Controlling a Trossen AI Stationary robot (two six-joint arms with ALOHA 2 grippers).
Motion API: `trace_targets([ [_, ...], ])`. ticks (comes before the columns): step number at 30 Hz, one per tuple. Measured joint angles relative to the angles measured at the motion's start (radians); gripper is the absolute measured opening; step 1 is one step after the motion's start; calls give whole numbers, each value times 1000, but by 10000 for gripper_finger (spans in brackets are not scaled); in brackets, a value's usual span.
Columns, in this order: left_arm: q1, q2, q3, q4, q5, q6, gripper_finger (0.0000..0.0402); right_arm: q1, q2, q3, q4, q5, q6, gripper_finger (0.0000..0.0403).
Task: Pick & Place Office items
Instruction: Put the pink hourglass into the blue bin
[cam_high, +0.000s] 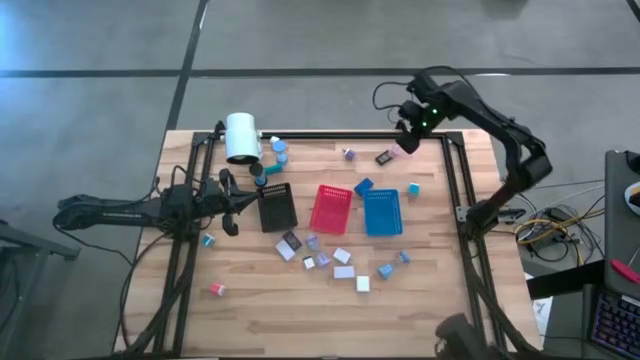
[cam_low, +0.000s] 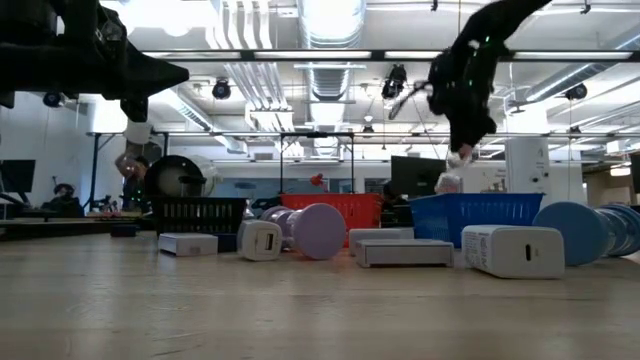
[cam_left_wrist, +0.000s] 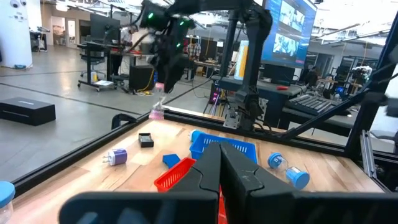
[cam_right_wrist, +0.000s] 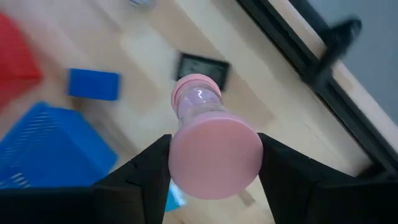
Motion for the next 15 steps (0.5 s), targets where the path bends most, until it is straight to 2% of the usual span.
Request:
trace_targets([
  [3,0,0,0,0,0,-4,5,51,-75,-9,27,-21,-7,194],
  [7,0,0,0,0,2,-9,5,125,-204,-75,181,-192,16,194],
  [9,0,0,0,-1,3,-12,5,171,-274,-132,285,-245,48,194],
  [15,0,0,0,-32,3,-15,5,294,-505,-317,506,-255,128,194],
])
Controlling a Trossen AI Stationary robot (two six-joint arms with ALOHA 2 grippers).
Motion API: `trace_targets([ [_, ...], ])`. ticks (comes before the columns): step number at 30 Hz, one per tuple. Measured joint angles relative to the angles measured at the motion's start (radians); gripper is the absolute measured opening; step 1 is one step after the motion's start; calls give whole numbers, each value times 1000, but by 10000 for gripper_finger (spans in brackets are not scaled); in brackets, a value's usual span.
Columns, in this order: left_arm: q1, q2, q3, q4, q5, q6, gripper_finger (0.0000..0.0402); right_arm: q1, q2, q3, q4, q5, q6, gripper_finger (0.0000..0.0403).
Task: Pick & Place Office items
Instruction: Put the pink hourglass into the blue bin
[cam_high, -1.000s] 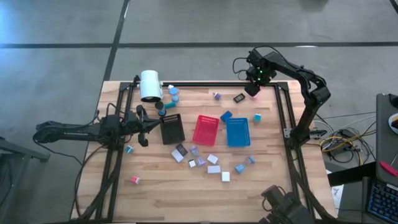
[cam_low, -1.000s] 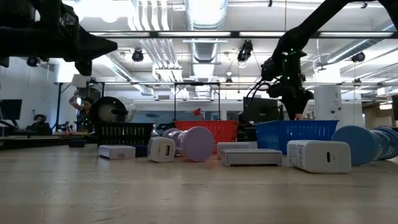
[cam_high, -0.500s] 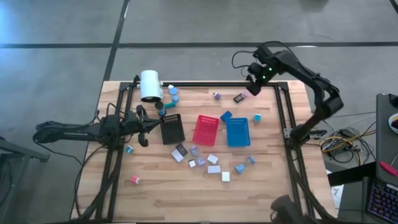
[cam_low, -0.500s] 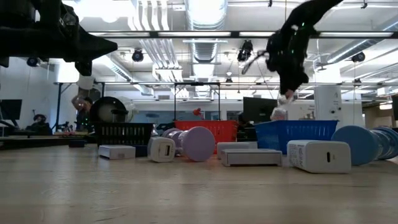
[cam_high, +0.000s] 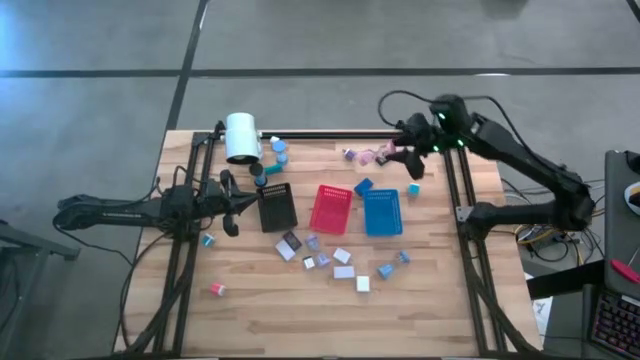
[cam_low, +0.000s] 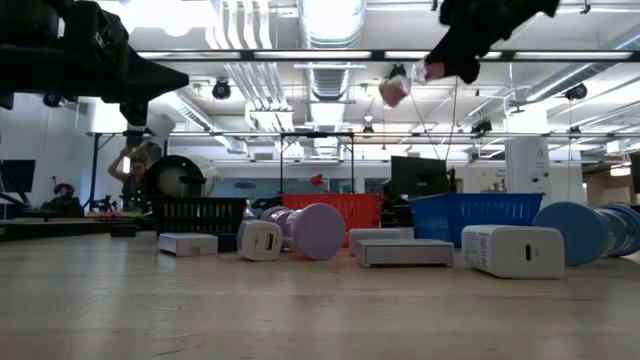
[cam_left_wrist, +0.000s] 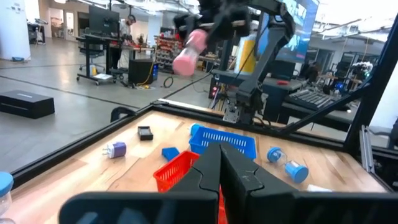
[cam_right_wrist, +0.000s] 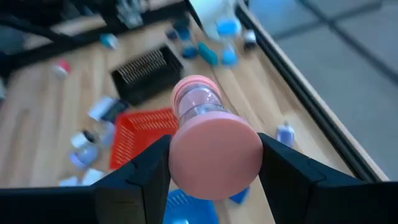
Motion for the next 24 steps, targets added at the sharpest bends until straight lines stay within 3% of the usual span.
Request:
trace_targets([
  [13,0,-1,0,4,0,0,5,141,-465,-494,513,-8,198,194],
  [24,0,-1,0,26,-2,-4,5,205,-626,-800,898,77,227,194],
])
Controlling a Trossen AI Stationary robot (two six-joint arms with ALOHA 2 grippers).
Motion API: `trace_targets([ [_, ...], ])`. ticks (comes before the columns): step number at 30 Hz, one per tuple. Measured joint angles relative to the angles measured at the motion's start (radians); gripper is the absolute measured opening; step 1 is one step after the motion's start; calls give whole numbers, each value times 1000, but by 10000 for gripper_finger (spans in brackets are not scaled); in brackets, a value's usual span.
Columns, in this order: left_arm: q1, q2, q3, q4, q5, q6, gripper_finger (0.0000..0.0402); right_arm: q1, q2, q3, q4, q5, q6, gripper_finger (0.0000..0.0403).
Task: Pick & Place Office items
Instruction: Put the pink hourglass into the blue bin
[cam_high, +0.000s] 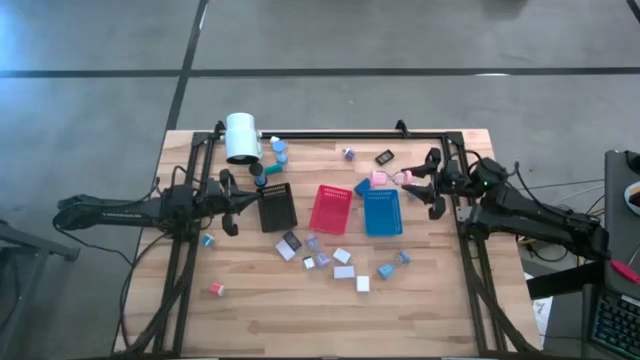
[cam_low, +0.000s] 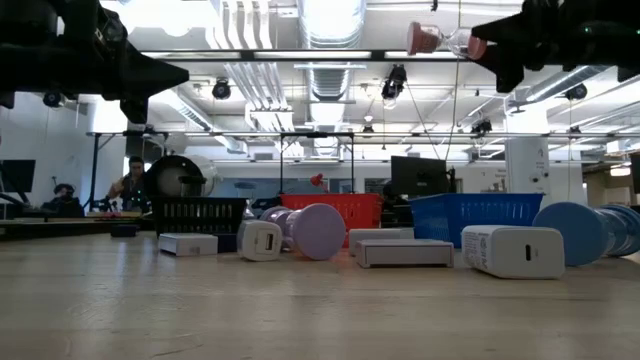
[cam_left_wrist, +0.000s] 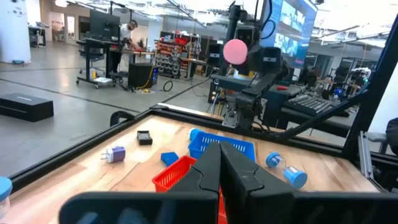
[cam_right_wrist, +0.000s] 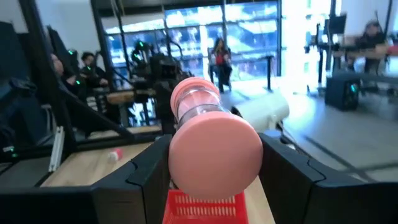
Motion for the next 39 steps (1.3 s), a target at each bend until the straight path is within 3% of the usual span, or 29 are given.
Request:
trace_targets([
  [7,0,0,0,0,-1,-3,5,0,-5,-101,194,-3,4,194],
  [23,0,0,0,0,-1,-3,5,0,-4,-153,176,24,-45,194],
  [27,0,0,0,0,-1,-3,5,0,18,49,-133,38,-86,194],
  [33,0,0,0,0,-15,-3,5,-1,190,458,-788,225,-188,194],
  [39,0,0,0,-1,-18,0,5,0,393,765,-1135,258,-216,194],
])
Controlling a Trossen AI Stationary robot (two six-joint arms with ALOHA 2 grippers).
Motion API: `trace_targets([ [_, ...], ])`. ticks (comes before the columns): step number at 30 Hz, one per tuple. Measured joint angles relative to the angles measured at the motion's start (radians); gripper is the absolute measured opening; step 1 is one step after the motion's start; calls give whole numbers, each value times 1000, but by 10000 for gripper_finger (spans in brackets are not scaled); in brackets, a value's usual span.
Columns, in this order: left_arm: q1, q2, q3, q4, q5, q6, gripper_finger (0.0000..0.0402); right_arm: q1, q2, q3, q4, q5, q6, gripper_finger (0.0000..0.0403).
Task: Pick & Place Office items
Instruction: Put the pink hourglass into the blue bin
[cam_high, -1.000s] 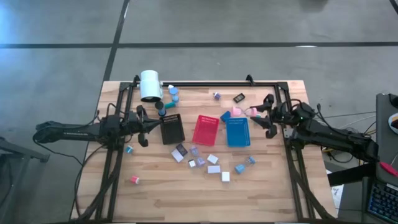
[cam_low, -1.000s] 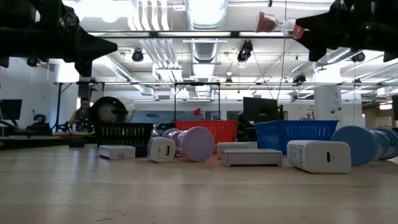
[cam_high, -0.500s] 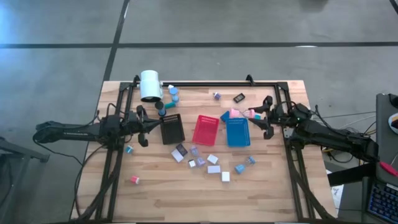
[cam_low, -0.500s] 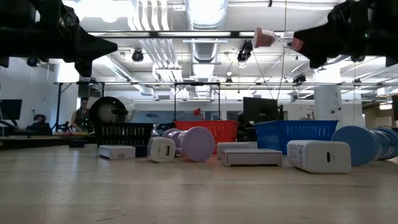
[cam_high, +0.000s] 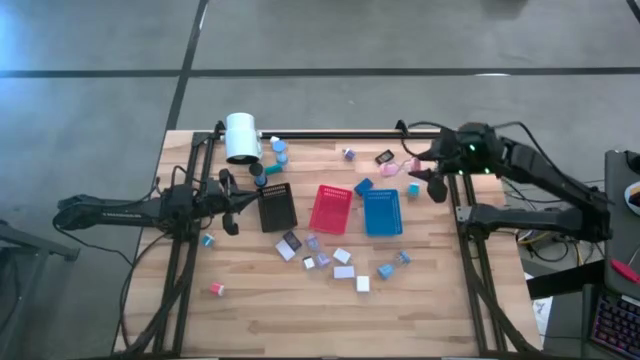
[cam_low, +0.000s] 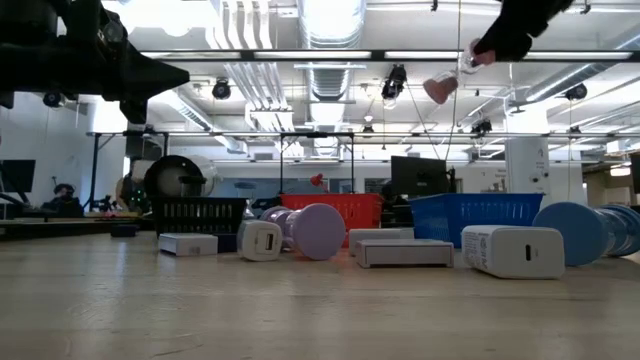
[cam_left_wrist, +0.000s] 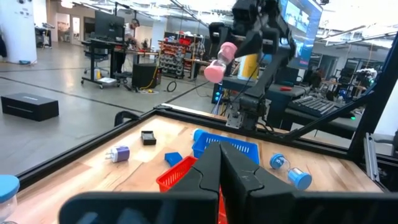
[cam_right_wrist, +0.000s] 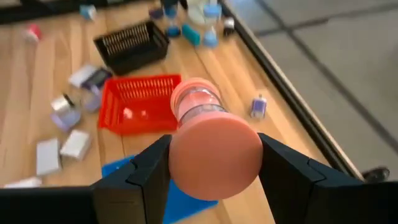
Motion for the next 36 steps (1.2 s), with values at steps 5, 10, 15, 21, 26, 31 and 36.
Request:
trace_targets([
  [5,0,0,0,0,0,0,5,0,182,174,-189,-2,-69,194],
  [10,0,0,0,0,-1,0,5,0,373,286,-343,-4,-93,194],
  [15,0,0,0,0,-3,0,5,0,536,337,-421,-5,-123,194],
  [21,0,0,0,0,-3,0,5,17,680,367,-442,-7,-126,194],
  [26,0,0,0,0,-3,0,5,67,767,402,-445,-18,-126,194],
  [31,0,0,0,0,-3,0,5,107,843,427,-455,-28,-126,194],
  [36,0,0,0,-1,-2,-4,5,115,901,421,-451,23,-102,194],
])
